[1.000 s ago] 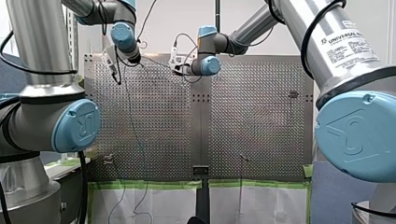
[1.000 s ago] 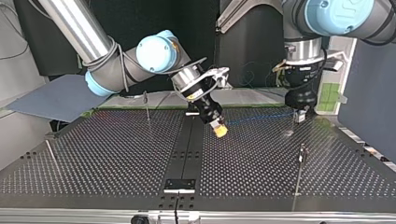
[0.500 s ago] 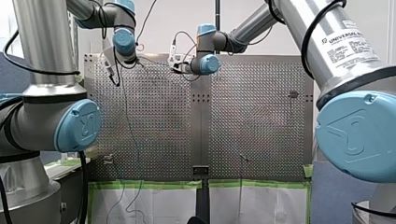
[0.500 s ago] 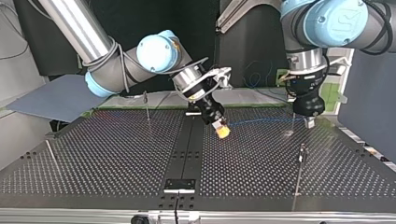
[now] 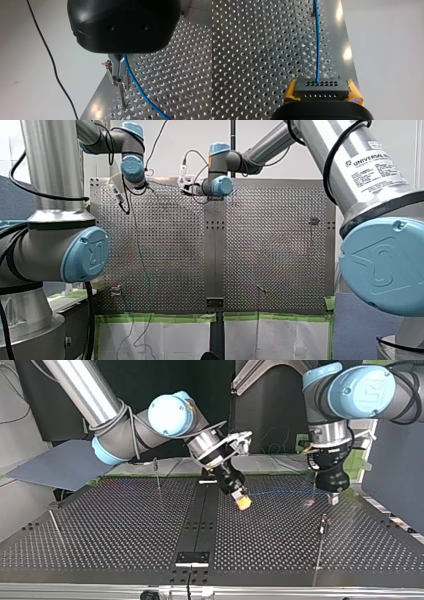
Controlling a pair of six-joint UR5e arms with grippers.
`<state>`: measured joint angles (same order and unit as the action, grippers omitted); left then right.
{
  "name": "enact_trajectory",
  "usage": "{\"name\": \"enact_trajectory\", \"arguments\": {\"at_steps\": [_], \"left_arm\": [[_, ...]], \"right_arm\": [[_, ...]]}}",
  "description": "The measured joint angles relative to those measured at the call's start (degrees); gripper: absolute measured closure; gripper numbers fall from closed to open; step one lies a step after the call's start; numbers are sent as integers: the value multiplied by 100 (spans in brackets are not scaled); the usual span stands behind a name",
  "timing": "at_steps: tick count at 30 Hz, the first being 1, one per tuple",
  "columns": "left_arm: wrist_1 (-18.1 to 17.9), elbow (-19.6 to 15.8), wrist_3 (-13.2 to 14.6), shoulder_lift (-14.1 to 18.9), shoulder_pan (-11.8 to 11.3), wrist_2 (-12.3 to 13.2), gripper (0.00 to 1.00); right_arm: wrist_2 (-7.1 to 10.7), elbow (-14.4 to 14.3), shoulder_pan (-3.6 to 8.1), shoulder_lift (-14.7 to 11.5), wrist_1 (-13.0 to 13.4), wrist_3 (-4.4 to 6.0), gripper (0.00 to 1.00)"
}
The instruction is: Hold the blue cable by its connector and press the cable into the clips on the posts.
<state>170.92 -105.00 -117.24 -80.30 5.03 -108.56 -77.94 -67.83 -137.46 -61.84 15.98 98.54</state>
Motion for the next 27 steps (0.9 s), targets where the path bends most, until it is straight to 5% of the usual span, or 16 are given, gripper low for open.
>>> {"name": "enact_trajectory", "arguments": {"at_steps": [27], "left_arm": [[-402,40,-260,-279,-631,644,100]], "right_arm": [[-66,263,-23,154,-23,100,100]]}}
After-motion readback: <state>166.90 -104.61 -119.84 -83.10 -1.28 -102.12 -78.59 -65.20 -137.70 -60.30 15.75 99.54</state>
